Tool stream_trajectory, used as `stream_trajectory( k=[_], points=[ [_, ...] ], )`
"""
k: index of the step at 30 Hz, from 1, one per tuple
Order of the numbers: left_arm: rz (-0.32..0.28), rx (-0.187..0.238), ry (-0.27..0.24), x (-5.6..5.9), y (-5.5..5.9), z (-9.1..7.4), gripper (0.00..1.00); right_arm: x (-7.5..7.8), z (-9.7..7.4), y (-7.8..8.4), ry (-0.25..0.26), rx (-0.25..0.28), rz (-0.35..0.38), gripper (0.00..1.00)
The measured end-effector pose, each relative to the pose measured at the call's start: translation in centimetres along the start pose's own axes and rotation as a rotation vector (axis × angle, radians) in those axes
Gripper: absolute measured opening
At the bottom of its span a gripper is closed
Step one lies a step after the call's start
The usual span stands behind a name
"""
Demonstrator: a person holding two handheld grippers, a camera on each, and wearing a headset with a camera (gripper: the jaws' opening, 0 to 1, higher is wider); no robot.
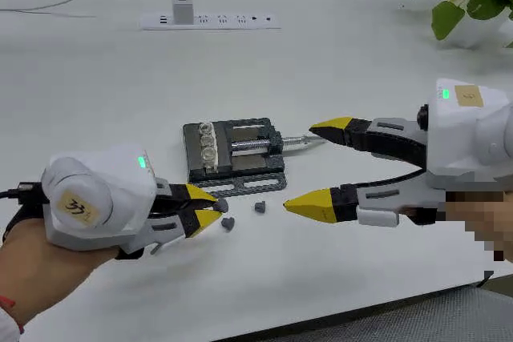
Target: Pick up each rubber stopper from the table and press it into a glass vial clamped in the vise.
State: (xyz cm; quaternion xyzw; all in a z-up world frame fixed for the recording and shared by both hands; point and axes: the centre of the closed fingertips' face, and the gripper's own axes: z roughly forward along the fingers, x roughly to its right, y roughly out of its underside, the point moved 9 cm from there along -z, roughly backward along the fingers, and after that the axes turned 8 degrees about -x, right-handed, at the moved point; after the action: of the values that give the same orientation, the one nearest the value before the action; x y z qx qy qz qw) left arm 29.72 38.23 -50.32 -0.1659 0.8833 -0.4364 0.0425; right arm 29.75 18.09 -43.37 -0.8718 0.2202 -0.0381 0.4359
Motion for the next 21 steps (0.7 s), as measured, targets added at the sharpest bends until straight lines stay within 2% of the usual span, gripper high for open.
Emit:
stream_trajectory(
  k=[9, 11, 16, 21],
  points=[
    [-0.040, 0.081, 0.010, 1.1, -2.4, -1.0, 0.03, -0.7, 0.4, -1.4, -0.063, -0.021, -0.070, 0.51],
    [-0.037, 0.087, 0.012, 1.3, -2.7, -1.1, 0.03, -0.9, 0.4, -1.6, -0.078, -0.025, -0.100, 0.46],
    [-0.050, 0.115, 0.020, 1.6, -3.4, -1.3, 0.03, -1.3, 0.6, -2.0, -0.136, -0.056, -0.124, 0.33],
    [-0.049, 0.128, 0.029, 1.9, -3.8, -1.3, 0.03, -1.6, 0.6, -2.3, -0.175, -0.071, -0.146, 0.24]
  ],
)
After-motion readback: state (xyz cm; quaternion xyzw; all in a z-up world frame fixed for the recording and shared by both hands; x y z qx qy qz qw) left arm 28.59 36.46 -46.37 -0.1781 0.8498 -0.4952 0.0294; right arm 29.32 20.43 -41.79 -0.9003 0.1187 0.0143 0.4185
